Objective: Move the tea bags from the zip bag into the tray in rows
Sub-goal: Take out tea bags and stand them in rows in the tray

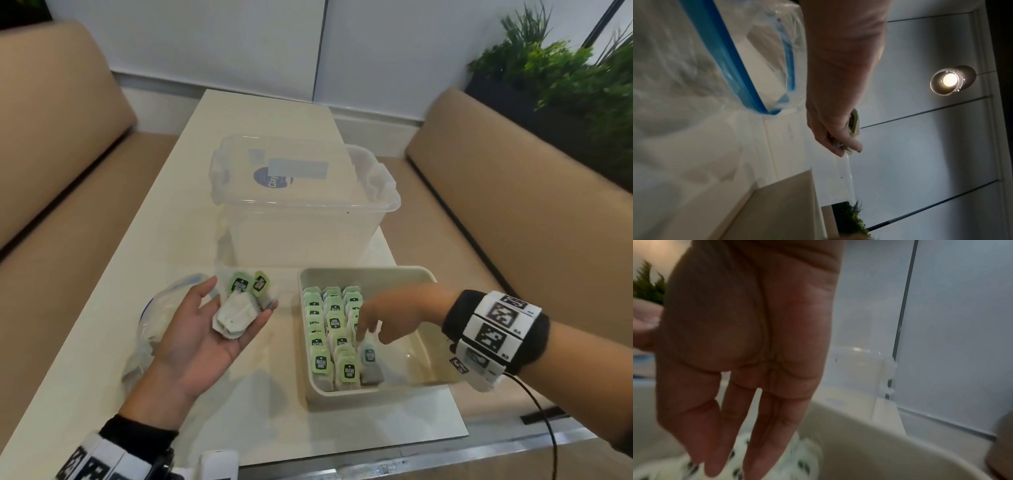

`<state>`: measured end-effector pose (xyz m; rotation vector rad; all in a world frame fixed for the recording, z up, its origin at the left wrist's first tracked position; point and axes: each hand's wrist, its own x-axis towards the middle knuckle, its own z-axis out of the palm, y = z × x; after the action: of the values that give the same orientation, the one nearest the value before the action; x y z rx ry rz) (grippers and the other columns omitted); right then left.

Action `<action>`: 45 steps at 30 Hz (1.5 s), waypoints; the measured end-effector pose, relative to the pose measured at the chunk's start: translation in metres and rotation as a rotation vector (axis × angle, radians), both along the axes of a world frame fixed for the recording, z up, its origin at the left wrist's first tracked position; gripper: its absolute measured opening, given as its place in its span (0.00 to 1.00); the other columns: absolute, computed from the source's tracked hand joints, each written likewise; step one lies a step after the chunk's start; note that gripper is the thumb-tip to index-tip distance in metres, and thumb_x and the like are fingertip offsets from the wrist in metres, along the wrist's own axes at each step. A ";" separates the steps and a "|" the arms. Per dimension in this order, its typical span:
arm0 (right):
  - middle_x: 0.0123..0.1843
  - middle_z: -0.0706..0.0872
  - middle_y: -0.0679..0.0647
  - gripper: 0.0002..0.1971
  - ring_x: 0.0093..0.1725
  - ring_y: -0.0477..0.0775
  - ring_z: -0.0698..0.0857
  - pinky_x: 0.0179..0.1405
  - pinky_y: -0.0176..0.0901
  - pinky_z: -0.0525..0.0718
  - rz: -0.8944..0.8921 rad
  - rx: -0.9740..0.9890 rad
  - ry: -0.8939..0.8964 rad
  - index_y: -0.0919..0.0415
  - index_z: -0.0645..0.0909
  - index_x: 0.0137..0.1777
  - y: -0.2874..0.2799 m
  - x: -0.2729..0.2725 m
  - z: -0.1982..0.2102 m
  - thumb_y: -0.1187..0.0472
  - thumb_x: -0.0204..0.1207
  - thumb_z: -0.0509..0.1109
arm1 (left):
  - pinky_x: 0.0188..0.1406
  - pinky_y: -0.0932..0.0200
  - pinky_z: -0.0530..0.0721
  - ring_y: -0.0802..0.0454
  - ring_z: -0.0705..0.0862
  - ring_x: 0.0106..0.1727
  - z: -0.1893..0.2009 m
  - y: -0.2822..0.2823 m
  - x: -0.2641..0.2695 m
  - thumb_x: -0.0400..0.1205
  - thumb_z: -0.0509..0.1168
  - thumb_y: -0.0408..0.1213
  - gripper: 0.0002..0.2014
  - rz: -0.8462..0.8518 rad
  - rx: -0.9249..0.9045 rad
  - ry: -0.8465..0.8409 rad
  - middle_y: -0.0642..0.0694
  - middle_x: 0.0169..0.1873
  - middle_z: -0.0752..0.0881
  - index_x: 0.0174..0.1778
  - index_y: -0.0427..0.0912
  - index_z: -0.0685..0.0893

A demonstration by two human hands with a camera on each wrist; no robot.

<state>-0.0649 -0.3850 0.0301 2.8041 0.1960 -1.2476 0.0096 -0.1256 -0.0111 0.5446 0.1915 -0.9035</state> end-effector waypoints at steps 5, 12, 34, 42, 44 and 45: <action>0.49 0.84 0.47 0.11 0.44 0.42 0.81 0.47 0.31 0.80 0.052 0.470 -0.680 0.55 0.84 0.57 0.036 0.017 0.038 0.60 0.76 0.70 | 0.50 0.34 0.86 0.27 0.83 0.61 0.005 -0.010 -0.001 0.47 0.86 0.31 0.51 -0.034 -0.087 0.032 0.30 0.67 0.80 0.69 0.31 0.78; 0.49 0.84 0.52 0.20 0.50 0.53 0.81 0.48 0.46 0.81 0.204 0.486 -0.785 0.58 0.83 0.58 0.098 0.026 0.040 0.49 0.68 0.77 | 0.31 0.58 0.88 0.45 0.90 0.36 0.017 -0.025 -0.011 0.84 0.56 0.42 0.21 -0.015 -0.025 -0.050 0.38 0.39 0.89 0.38 0.34 0.91; 0.44 0.87 0.50 0.09 0.39 0.45 0.84 0.44 0.40 0.84 -0.083 0.729 -0.859 0.60 0.78 0.55 0.090 0.030 0.054 0.67 0.76 0.67 | 0.56 0.46 0.86 0.40 0.81 0.68 0.021 -0.014 -0.016 0.53 0.86 0.33 0.35 -0.018 -0.155 -0.094 0.36 0.65 0.84 0.58 0.36 0.88; 0.46 0.88 0.51 0.12 0.43 0.47 0.86 0.45 0.39 0.85 0.006 0.745 -0.843 0.57 0.89 0.49 0.085 0.035 0.079 0.72 0.75 0.67 | 0.52 0.47 0.88 0.33 0.77 0.71 0.020 -0.014 -0.015 0.50 0.87 0.45 0.35 -0.029 -0.133 -0.057 0.36 0.61 0.86 0.54 0.38 0.90; 0.48 0.88 0.49 0.12 0.44 0.46 0.87 0.45 0.37 0.85 -0.008 0.777 -0.814 0.56 0.89 0.50 0.082 0.037 0.088 0.71 0.75 0.68 | 0.50 0.49 0.89 0.33 0.80 0.68 0.020 -0.014 -0.015 0.47 0.87 0.46 0.36 -0.026 -0.111 -0.057 0.36 0.60 0.86 0.52 0.38 0.91; 0.48 0.88 0.48 0.12 0.44 0.46 0.87 0.45 0.38 0.86 -0.006 0.758 -0.816 0.55 0.88 0.51 0.081 0.038 0.091 0.71 0.74 0.69 | 0.47 0.50 0.89 0.33 0.82 0.65 0.021 -0.014 -0.017 0.45 0.88 0.45 0.36 -0.022 -0.097 -0.065 0.36 0.60 0.87 0.50 0.38 0.91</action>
<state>-0.0270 -0.3035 0.1212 3.6302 0.7109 0.1222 -0.0070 -0.1398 0.0099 0.4866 0.0825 -0.9105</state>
